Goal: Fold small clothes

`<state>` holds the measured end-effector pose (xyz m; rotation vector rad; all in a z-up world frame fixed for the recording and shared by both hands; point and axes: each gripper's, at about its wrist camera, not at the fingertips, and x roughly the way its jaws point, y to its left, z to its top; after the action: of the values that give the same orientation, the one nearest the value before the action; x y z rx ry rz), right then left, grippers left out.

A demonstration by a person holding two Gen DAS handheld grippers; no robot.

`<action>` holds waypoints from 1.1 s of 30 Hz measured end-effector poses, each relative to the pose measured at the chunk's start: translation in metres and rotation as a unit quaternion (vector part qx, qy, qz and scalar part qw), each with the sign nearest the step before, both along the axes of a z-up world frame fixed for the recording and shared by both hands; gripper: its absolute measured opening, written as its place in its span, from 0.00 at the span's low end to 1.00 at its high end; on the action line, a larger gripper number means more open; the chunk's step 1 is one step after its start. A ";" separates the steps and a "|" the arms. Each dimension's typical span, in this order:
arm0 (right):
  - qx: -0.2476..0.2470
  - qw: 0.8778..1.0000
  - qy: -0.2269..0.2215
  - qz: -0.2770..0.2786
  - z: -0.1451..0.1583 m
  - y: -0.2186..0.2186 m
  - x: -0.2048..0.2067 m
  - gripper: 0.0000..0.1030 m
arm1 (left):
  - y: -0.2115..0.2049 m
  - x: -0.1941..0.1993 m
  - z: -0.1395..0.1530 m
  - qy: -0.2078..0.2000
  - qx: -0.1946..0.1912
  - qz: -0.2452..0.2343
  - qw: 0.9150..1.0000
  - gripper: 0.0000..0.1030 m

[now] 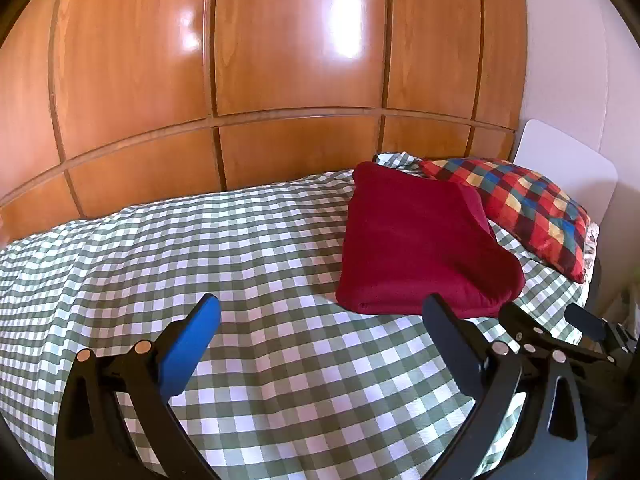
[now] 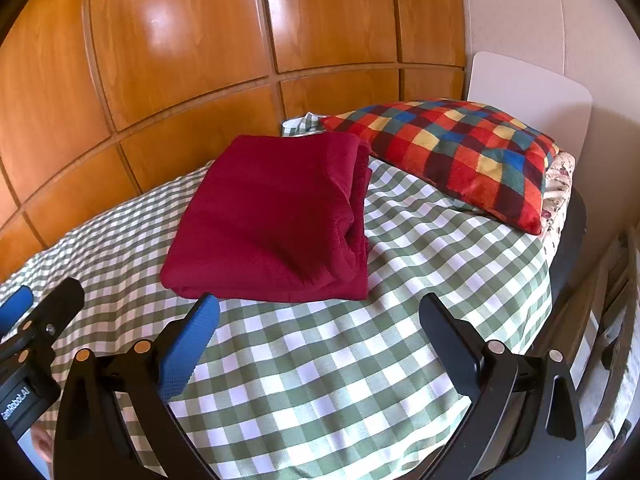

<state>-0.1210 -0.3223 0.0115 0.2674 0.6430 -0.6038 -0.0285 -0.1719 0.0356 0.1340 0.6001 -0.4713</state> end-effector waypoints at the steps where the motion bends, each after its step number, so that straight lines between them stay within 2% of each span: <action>1: 0.000 1.000 0.000 0.001 0.000 0.000 0.000 0.96 | 0.000 0.000 0.000 -0.001 0.000 0.001 1.000 0.98; 33: 0.005 1.000 0.002 0.001 -0.004 0.008 0.000 0.96 | 0.002 -0.005 0.001 -0.002 -0.006 0.002 1.000 0.98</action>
<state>-0.1215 -0.3141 0.0072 0.2758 0.6498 -0.5997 -0.0332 -0.1695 0.0370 0.1225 0.5941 -0.4702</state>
